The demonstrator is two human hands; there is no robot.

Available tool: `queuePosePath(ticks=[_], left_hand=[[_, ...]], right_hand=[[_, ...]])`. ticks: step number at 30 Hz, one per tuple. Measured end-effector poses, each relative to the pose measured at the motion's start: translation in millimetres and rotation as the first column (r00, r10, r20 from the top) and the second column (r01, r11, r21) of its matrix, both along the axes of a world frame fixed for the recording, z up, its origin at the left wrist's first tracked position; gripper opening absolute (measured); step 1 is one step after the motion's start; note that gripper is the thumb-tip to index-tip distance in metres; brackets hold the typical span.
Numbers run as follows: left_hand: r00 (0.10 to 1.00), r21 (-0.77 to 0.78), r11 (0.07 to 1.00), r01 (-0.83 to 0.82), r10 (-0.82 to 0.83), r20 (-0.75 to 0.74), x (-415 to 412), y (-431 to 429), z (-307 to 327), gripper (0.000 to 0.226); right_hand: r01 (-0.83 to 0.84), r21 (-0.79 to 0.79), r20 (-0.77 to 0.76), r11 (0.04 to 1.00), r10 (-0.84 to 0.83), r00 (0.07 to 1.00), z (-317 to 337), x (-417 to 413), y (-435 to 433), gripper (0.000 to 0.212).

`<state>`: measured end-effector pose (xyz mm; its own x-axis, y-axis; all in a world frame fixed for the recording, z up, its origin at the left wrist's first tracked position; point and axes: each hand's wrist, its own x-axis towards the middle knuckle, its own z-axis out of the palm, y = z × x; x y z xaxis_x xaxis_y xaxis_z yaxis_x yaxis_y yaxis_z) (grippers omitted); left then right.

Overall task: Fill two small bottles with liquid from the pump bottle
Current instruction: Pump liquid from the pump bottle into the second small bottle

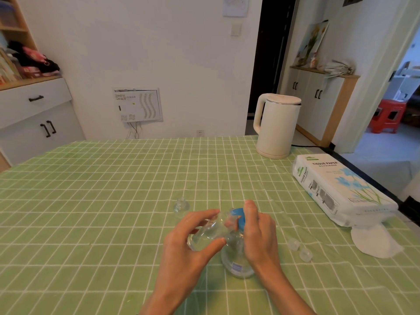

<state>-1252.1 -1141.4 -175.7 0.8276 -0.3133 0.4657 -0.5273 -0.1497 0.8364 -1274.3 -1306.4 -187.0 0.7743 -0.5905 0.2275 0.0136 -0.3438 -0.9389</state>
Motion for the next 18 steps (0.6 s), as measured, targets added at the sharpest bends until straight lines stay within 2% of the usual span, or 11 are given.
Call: queuePosePath(ticks=[7,14,16,18], left_hand=[[1.0,0.008,1.0,0.0,0.0,0.001,-0.7,-0.1,1.3,0.056],[1.0,0.028,1.0,-0.009,0.009,0.006,0.1,0.5,-2.3,0.056],[1.0,0.026,1.0,-0.011,0.011,0.002,0.0,0.6,-2.5,0.055],[1.0,0.019,1.0,-0.009,0.009,-0.001,-0.4,0.4,-2.1,0.055]], right_hand=[[-0.011,-0.008,0.012,1.0,0.011,1.0,4.5,-1.9,2.6,0.087],[-0.017,-0.053,0.036,0.998,0.019,0.999,11.3,-2.7,3.2,0.052],[-0.026,-0.04,0.036,0.999,0.027,0.999,9.6,-3.3,3.3,0.056],[-0.032,-0.021,0.015,0.999,0.032,0.999,7.8,-3.7,2.5,0.072]])
